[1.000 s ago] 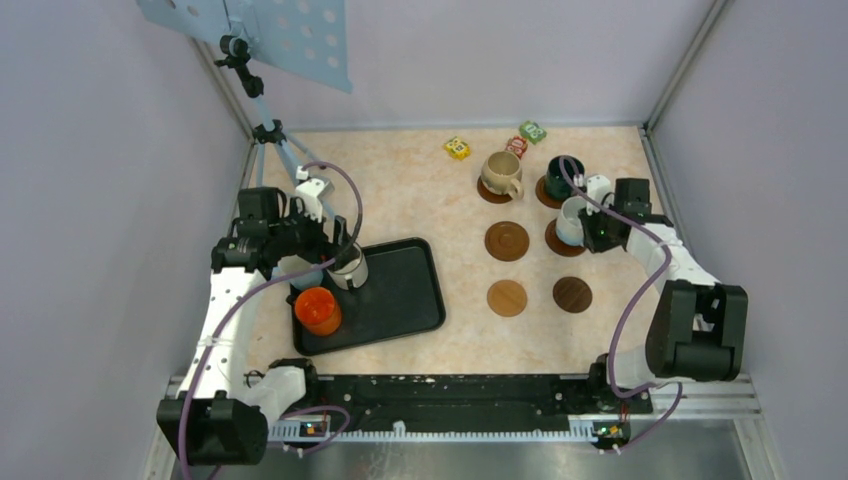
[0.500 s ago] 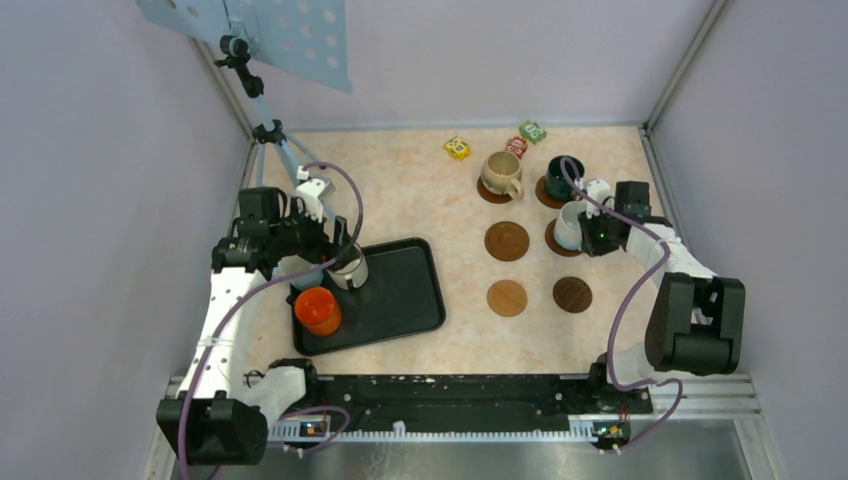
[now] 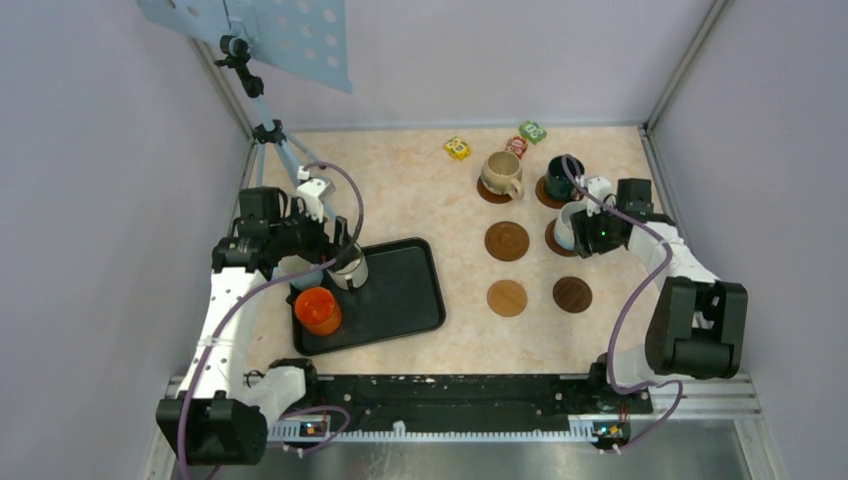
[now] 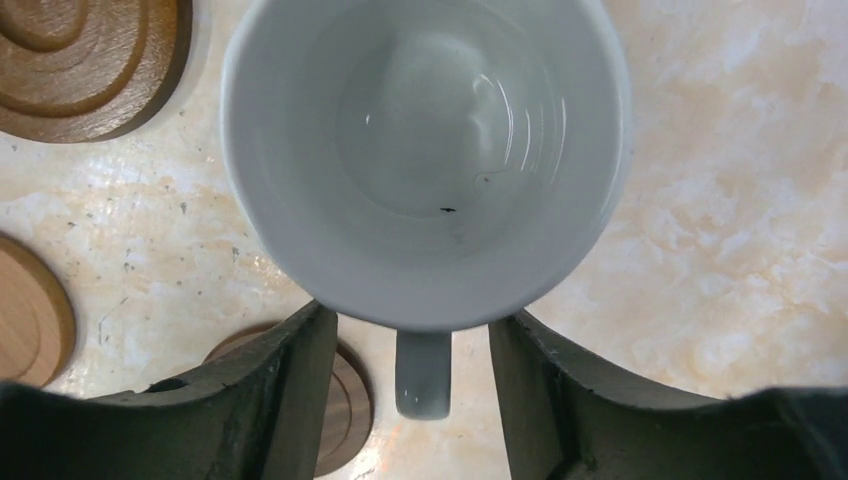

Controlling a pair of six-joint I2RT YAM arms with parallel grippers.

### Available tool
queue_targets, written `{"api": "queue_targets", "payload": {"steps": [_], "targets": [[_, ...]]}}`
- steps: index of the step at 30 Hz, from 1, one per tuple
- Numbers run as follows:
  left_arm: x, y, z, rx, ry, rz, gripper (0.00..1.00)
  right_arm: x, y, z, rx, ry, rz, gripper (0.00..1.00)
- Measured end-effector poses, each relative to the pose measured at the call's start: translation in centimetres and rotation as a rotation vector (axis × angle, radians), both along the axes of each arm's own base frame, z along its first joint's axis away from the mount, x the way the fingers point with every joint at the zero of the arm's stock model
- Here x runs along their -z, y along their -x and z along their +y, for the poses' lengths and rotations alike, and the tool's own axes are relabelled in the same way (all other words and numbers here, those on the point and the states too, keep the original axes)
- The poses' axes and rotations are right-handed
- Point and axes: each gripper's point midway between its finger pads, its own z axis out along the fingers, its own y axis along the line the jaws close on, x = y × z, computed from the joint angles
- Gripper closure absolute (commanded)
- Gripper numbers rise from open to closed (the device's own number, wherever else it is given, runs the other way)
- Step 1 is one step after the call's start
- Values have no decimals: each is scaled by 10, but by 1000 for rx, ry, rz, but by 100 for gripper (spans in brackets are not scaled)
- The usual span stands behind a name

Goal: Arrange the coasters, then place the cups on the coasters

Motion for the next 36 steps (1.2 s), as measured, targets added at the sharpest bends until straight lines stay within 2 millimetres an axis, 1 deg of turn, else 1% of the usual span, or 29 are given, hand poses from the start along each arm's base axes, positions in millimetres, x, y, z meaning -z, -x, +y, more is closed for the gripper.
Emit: {"api": "queue_targets", "payload": {"steps": [3,6,8,11,13,15,17,20,21,24,25,28,31,33,36], "targets": [[0,0,0,2,0,0,1,-14,-4,1,-5,-4,-16,42],[0,0,0,2,0,0,1,-40,-15,3,-9,-15,-65,41],[1,0,0,-2,-5,0,1,-61,-23,5,-13,-25,-108,41],[2,-1,3,-14,-17,0,1,-90,-35,14,-24,-39,-165,41],[2,-2,4,-19,-22,1,1,-109,-43,30,-51,-54,-206,41],[3,-2,5,-25,-27,1,1,-124,-48,57,-100,-72,-238,41],[3,-3,7,-36,-33,2,1,-136,-47,92,-169,-95,-259,41],[3,-4,10,-65,-38,7,1,-149,-38,150,-284,-137,-269,42],[3,-5,11,-75,-40,6,1,-152,-35,169,-317,-152,-270,42],[-1,-8,18,-136,-50,-6,1,-154,-27,214,-393,-184,-269,42],[-4,-9,22,-172,-57,-18,1,-151,-24,233,-423,-195,-266,42],[-10,-14,35,-275,-80,-43,1,-136,-8,273,-487,-204,-228,42],[-11,-18,52,-382,-115,-51,1,-120,6,311,-536,-192,-188,42],[-10,-21,64,-460,-142,-49,1,-111,17,340,-570,-187,-171,42],[-9,-25,93,-620,-207,-50,1,-102,38,379,-621,-191,-158,42]]}}
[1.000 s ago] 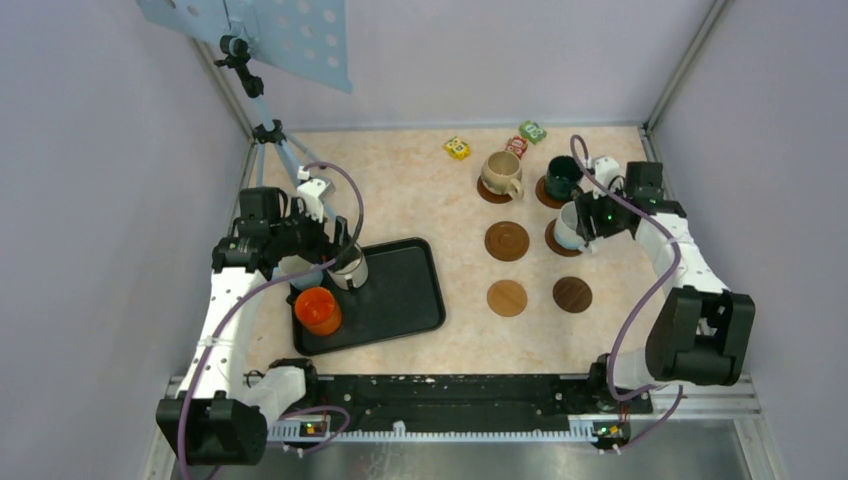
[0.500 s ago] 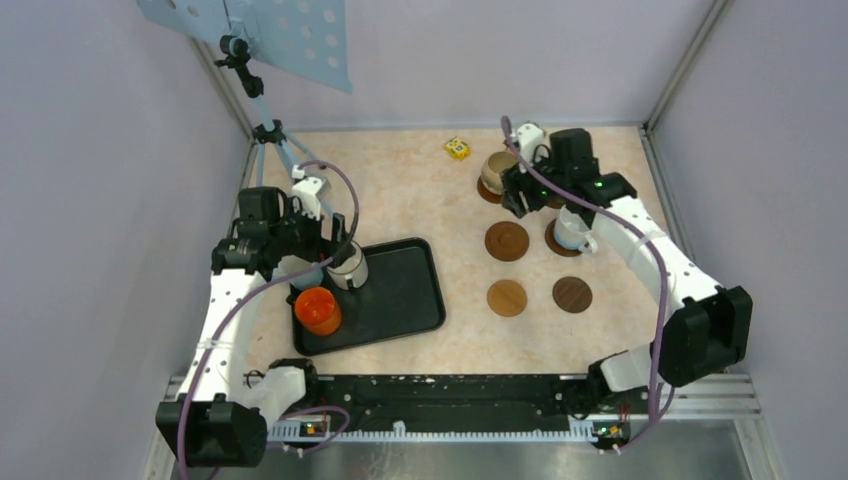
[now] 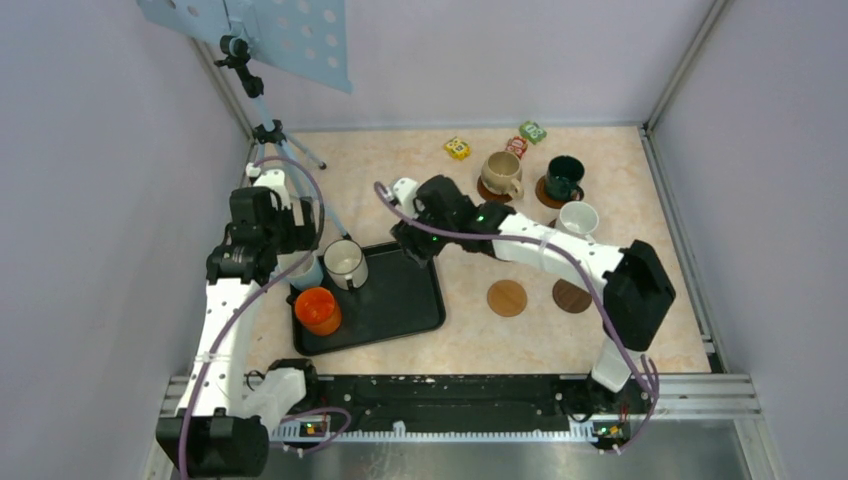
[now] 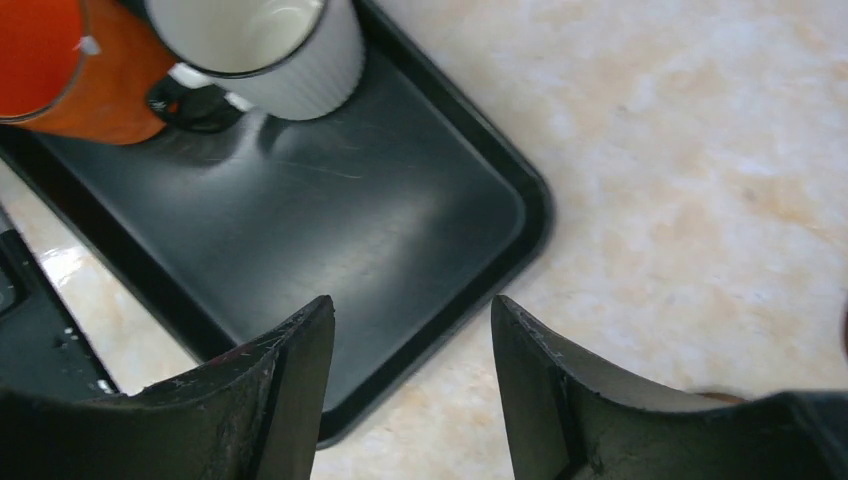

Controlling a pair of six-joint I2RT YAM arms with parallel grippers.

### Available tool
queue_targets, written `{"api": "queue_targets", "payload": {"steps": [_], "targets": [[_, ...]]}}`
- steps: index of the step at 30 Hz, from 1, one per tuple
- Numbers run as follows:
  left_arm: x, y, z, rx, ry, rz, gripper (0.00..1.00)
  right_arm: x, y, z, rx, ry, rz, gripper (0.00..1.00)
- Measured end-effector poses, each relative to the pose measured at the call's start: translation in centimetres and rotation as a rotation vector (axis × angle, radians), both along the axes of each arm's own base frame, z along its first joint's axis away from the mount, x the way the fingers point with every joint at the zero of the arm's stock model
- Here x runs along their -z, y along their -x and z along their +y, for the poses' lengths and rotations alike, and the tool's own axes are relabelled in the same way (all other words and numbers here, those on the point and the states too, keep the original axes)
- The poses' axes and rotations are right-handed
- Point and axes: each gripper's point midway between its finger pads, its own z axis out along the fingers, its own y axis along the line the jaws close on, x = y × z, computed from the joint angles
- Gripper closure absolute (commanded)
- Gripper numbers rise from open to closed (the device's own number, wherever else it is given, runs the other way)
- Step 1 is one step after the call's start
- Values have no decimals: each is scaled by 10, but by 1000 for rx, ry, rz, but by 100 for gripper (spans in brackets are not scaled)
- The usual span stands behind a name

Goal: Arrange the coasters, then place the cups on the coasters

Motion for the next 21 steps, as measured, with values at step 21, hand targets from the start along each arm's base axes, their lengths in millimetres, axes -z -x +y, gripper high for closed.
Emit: {"api": "queue_targets", "payload": {"steps": [21], "targets": [[2,-1,73,-395,-97,-2,1,44,55,126,-1,-22,7,39]]}}
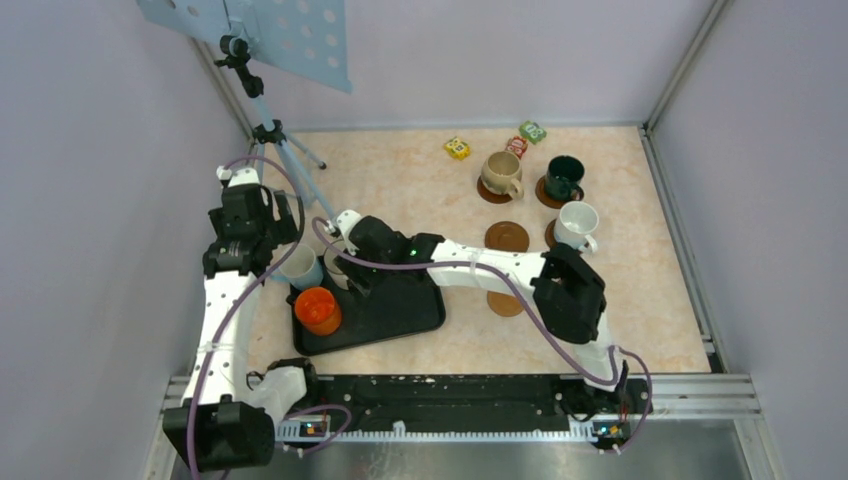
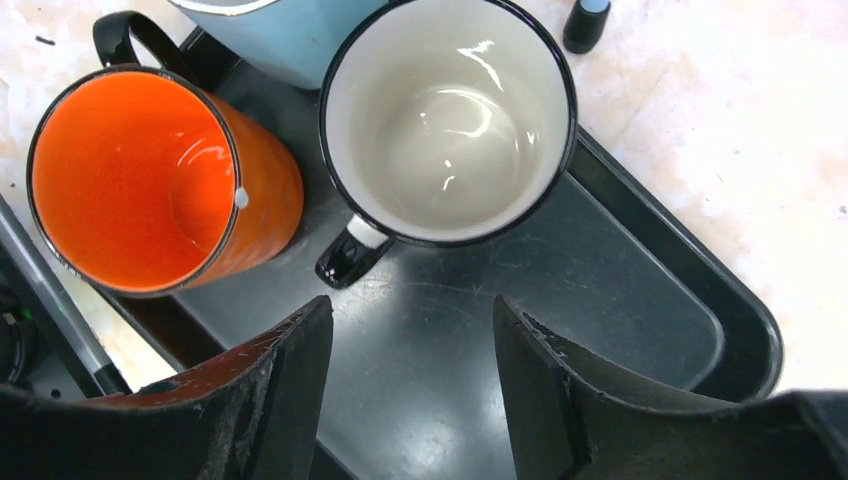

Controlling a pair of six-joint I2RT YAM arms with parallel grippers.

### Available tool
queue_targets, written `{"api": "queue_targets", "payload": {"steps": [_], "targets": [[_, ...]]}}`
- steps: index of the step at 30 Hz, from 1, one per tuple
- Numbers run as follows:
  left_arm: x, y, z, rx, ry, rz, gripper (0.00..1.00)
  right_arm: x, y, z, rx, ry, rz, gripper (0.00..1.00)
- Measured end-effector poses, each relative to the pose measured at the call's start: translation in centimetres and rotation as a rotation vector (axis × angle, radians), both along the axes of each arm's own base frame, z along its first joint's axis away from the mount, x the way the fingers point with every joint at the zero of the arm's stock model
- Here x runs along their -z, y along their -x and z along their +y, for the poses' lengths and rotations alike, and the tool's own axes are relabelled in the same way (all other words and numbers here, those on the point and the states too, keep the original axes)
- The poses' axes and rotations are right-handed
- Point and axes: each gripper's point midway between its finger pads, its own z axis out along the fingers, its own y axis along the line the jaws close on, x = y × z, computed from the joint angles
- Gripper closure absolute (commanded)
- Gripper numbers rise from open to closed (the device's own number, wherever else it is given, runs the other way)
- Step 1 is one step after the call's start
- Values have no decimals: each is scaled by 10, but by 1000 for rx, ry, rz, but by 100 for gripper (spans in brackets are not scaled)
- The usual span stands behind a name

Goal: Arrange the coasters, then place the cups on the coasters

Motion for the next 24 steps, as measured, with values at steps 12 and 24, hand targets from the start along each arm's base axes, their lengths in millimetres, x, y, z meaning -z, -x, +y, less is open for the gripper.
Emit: {"api": "queue_targets", "payload": {"steps": [12,24], "targets": [[-3,-2,-6,30,23,-25,1,23,1,22,36,7,74,41],[-2,-3,-8,35,27,-28,1,42,2,17,48,87,96,53]]}}
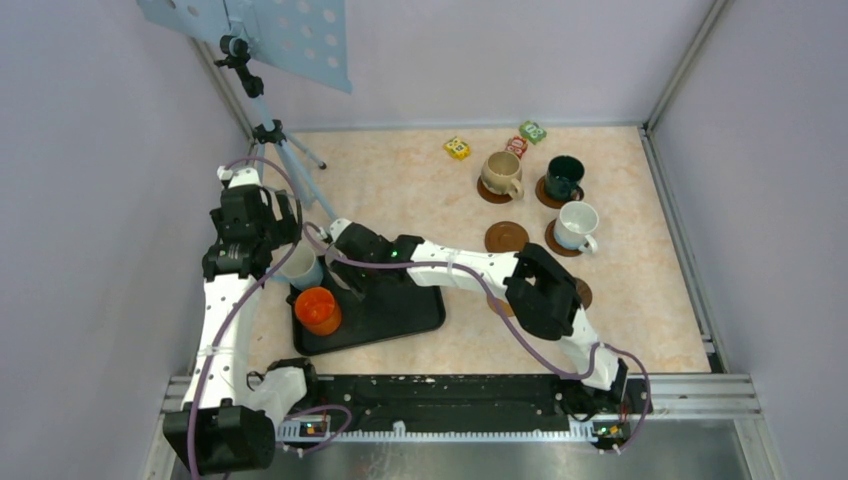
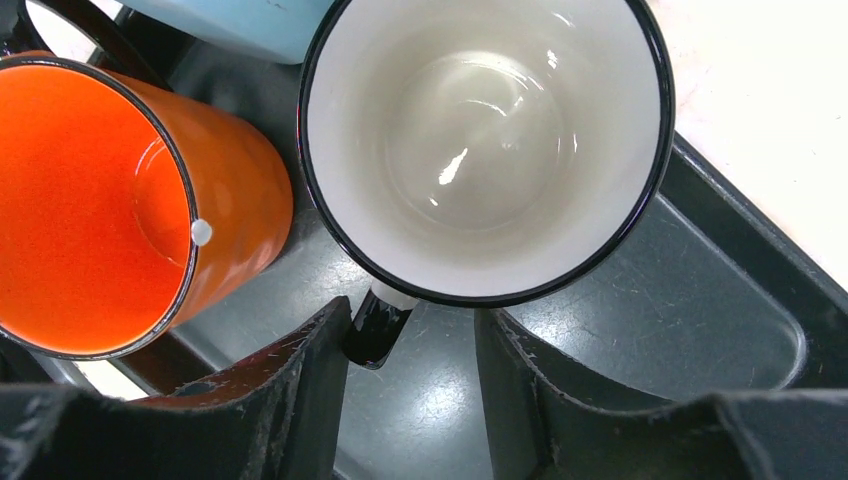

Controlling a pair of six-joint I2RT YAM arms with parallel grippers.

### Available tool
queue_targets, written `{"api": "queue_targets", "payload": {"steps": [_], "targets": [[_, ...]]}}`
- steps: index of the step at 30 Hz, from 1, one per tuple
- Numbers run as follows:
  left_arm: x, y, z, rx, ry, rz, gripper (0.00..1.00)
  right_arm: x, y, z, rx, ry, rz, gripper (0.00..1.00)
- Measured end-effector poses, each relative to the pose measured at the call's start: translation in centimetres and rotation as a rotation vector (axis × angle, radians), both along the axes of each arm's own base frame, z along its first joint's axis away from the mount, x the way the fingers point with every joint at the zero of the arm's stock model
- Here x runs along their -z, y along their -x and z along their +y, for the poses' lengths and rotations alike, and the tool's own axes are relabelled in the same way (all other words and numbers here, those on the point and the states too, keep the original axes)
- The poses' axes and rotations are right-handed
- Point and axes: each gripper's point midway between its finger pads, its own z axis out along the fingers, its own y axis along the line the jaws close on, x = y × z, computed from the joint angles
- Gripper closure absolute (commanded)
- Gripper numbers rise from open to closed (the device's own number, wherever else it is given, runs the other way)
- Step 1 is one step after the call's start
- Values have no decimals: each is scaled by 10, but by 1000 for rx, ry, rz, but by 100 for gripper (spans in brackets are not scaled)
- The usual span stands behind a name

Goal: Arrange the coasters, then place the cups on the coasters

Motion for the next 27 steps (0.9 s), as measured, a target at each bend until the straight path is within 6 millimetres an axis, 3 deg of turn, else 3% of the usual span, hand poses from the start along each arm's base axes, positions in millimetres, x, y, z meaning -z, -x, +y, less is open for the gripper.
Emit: {"api": "queue_targets", "payload": {"steps": [9,20,27], "targets": [[1,-1,-1,6,5,2,1,4,-2,-1,-27,13,11,57],[1,-1,-2,10,7,2,1,33,-13,-10,-55,64,53,64],[1,-1,-2,12,9,2,1,35,-19,-12,-80,80,28,90]]}}
